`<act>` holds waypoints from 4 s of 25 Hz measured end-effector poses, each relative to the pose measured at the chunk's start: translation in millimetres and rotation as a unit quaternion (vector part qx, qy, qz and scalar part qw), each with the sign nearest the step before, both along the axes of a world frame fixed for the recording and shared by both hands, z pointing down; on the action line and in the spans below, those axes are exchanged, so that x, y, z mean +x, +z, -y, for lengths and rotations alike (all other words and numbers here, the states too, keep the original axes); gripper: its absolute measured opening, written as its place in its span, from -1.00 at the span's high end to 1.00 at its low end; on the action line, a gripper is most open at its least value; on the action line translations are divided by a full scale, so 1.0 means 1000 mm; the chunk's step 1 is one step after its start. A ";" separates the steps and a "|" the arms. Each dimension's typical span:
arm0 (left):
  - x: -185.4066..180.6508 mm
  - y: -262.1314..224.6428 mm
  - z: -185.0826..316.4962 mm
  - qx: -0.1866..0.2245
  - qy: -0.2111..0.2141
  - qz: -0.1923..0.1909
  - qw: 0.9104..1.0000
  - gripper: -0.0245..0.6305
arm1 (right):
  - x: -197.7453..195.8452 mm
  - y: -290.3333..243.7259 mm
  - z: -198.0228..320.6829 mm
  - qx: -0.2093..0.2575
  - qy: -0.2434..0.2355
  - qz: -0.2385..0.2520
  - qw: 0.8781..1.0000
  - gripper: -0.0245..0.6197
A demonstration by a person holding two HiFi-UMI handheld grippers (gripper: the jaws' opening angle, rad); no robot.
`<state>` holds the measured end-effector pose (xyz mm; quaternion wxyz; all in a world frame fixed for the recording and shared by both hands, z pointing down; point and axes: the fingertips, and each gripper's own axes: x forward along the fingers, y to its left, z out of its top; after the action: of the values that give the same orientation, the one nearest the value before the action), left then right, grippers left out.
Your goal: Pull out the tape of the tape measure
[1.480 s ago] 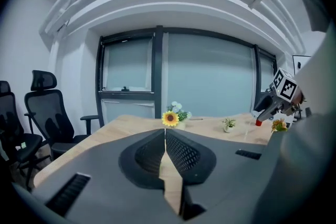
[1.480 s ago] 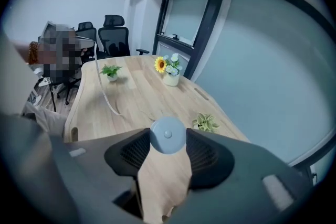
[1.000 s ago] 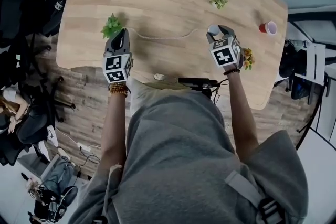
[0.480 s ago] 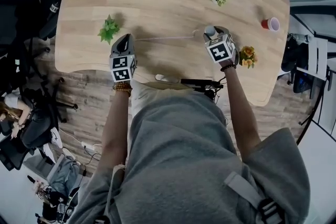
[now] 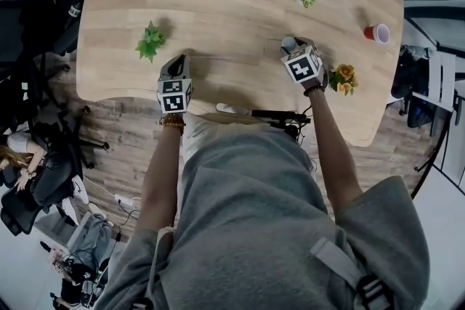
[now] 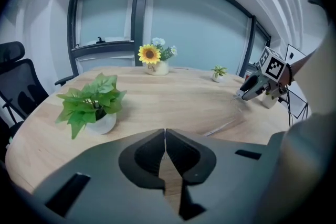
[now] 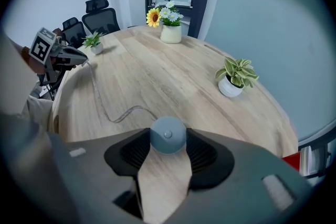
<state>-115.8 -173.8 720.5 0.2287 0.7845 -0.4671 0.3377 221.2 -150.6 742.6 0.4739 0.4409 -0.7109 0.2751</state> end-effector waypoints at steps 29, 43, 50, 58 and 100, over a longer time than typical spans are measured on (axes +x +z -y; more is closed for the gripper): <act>-0.007 -0.060 0.032 0.067 -0.008 -0.023 0.997 0.76 | -0.014 -0.036 0.018 0.041 -0.031 0.041 0.998 0.15; 0.050 -0.179 0.076 0.202 0.038 -0.063 0.977 0.76 | -0.014 -0.176 0.068 0.201 -0.025 0.048 0.978 0.16; 0.084 -0.250 0.073 0.274 0.068 -0.090 0.955 0.76 | -0.027 -0.241 0.071 0.261 -0.031 0.063 0.963 0.19; 0.111 -0.316 0.066 0.327 0.091 -0.109 0.934 0.76 | -0.044 -0.303 0.062 0.319 -0.042 0.069 0.944 0.20; 0.161 -0.350 -0.002 0.404 0.089 -0.141 0.899 0.77 | -0.091 -0.333 0.003 0.423 0.006 0.131 0.897 0.65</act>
<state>45.6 -171.4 370.8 -0.0757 0.8873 -0.4543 0.0242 130.3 -153.1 409.8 0.1434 0.5637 -0.8134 0.0066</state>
